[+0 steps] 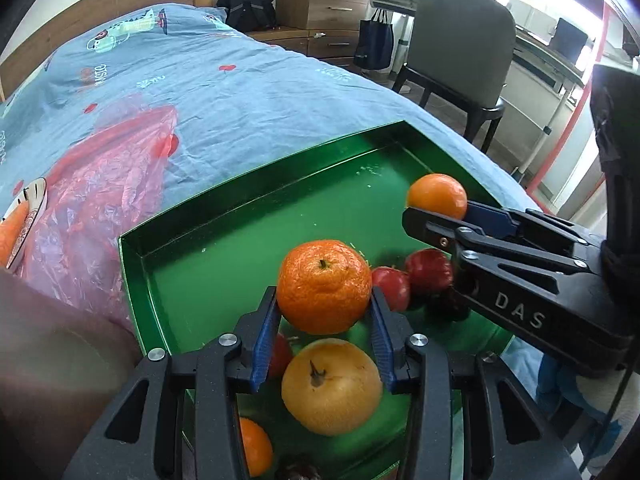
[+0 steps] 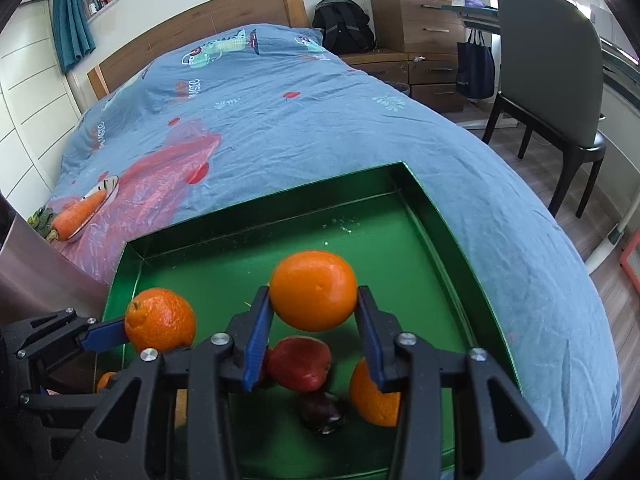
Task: Organize fruits
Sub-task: 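Open the right tool to drop its orange while the left tool drops its orange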
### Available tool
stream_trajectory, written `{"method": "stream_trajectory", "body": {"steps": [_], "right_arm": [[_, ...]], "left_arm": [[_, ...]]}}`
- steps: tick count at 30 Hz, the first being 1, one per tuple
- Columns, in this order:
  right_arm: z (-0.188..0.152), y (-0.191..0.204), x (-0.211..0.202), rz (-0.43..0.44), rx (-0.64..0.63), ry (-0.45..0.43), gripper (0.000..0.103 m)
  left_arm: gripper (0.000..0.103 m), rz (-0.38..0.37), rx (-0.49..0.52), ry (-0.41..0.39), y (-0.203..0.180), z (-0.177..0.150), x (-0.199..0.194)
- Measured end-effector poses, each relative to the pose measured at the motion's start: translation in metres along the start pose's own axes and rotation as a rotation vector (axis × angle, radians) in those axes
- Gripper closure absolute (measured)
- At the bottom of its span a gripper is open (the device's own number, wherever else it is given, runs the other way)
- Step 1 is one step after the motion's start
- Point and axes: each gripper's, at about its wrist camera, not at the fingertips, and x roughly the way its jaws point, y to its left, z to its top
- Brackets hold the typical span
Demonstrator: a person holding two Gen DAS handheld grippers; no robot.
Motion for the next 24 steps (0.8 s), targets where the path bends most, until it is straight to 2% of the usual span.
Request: {"method": "stream_trajectory", "body": {"steps": [5,11,13,14,15,17,20,24], "right_arm": [[0.000,0.005,0.011,-0.043,-0.053,0.032,0.059],[-0.003,0.007,0.017,-0.105,-0.094,0.064,0.058],[-0.004,0.006,0.015,-0.112,-0.092,0.064,0.057],[-0.004,0.006,0.013,-0.118,-0.091,0.060,0.050],[-0.004,0.006,0.011,-0.123,-0.090,0.058,0.035],[-0.003,0.005,0.003,-0.132,-0.087,0.049,0.024],[-0.004,0.003,-0.011,-0.133,-0.067,0.033,0.021],[-0.012,0.002,-0.042,-0.140,-0.041,-0.002,0.007]], "left_arm": [[0.065,0.021,0.026,0.043,0.001,-0.001,0.019],[0.063,0.010,0.048,0.054,0.002,-0.002,0.017],[0.057,0.007,0.041,0.050,0.002,-0.002,0.013],[0.051,0.007,0.043,0.045,0.001,-0.002,0.010],[0.050,0.010,0.049,0.039,0.000,-0.002,0.007],[0.049,0.011,0.061,0.032,-0.003,-0.003,0.001],[0.049,0.012,0.085,0.017,-0.008,-0.007,-0.013],[0.049,-0.024,0.094,0.000,-0.011,-0.018,-0.041]]}}
